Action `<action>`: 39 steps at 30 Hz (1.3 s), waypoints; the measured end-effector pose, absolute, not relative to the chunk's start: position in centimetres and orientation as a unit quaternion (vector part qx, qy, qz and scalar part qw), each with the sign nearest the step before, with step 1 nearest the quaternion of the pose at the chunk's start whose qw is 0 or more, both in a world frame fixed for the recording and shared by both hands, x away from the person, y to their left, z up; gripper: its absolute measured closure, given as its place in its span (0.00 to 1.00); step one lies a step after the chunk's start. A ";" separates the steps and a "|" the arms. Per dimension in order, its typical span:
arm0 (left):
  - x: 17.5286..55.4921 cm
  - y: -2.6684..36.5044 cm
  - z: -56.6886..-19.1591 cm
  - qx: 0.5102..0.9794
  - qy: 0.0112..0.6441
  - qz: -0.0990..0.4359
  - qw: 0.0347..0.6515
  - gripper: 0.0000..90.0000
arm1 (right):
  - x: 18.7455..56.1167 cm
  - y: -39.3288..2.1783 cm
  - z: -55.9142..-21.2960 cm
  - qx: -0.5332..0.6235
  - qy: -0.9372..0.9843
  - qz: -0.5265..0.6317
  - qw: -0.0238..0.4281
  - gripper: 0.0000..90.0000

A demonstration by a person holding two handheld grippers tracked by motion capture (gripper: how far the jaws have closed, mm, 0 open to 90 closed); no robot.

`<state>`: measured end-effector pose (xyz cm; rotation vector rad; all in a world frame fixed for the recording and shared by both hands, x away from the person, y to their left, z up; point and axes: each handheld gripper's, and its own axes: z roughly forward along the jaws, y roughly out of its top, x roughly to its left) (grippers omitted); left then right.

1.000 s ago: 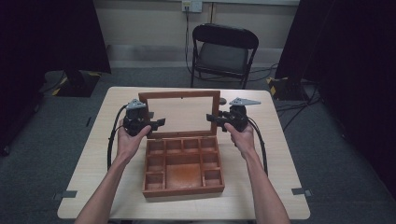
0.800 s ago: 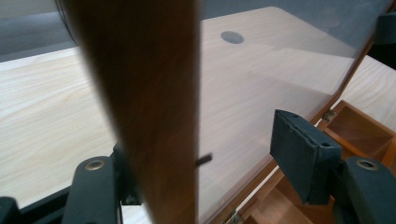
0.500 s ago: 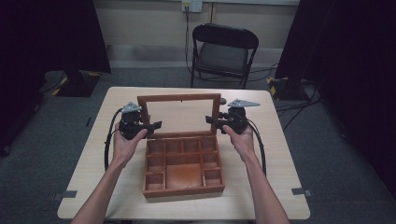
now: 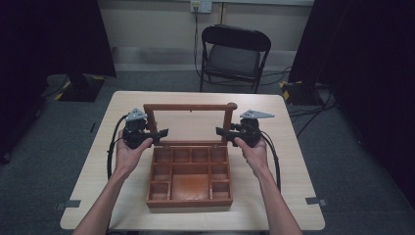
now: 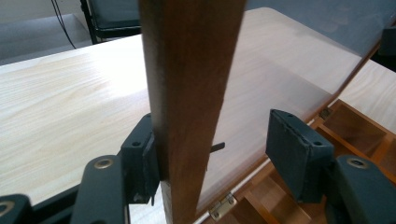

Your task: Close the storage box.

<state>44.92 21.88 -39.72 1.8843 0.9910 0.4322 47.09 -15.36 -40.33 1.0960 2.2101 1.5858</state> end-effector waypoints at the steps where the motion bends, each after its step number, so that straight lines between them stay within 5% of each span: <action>1: 44.8 21.9 -39.7 0.769 0.403 0.176 0.465 0.43 | 47.0 -15.3 -40.4 0.374 0.749 0.536 0.103 0.54; 39: 40.3 24.0 -41.7 0.761 0.415 0.171 0.469 0.35 | 42.0 -16.1 -41.5 0.372 0.757 0.523 0.122 0.43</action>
